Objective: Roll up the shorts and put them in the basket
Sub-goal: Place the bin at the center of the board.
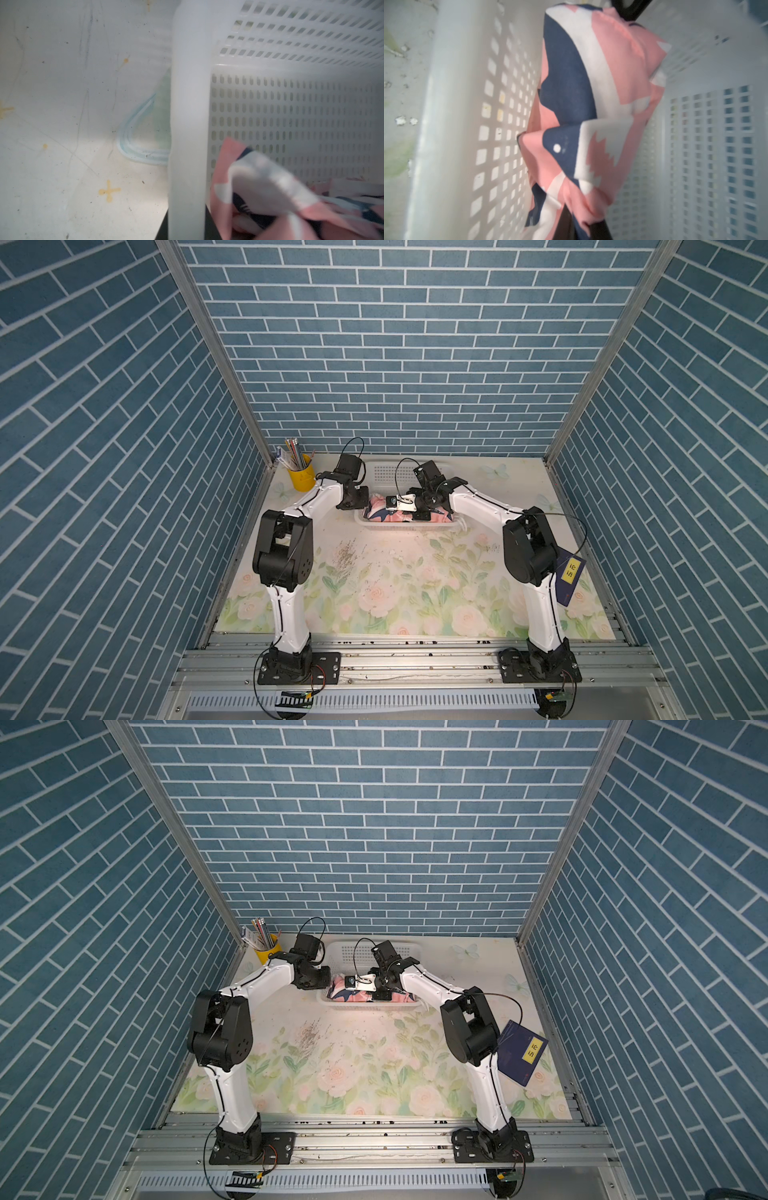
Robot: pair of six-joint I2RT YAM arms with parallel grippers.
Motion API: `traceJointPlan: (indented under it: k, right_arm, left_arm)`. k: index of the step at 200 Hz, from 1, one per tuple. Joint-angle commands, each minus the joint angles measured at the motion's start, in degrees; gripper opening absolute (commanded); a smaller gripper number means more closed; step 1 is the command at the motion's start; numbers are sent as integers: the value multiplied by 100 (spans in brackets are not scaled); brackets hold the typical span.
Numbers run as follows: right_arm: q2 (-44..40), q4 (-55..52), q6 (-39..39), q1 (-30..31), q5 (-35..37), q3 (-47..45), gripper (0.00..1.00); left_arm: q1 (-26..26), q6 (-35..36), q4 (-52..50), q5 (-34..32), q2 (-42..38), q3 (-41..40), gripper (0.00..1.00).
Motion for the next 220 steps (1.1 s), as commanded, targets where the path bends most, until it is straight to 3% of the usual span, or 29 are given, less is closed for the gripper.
traceJointPlan:
  k: [1,5,15,23,58,84,103,146,174,220]
  right_arm:
    - [124,-431,6,10,-169,171,0]
    - [124,-404,61,10,-188,187,0]
    - [353,-370,219,-13,-186,272,23]
    - [426,-374,334,-7,-92,372,32]
    - [386,-111,825,-83,178,644,47]
    - [205,-2,1093,-145,504,991,49]
    - [-240,69,1387,-288,369,1114,61]
    - [-1228,660,1499,-315,600,157,62]
    - [-2090,1741,2015,-306,987,-1147,61]
    - [-3066,2526,2943,-306,1177,-2668,61]
  left_arm:
    - [20,238,-62,-792,79,134,6]
    - [20,230,-60,-792,75,143,6]
    - [20,235,-67,-783,81,164,6]
    - [20,234,-84,-783,96,178,6]
    - [18,143,-108,-766,153,185,5]
    - [27,-30,-123,-773,219,194,2]
    - [37,-175,-206,-798,363,256,0]
    - [101,-500,-113,-898,461,185,0]
    - [219,-711,-51,-979,571,292,0]
    - [354,-678,-35,-1135,1186,916,0]
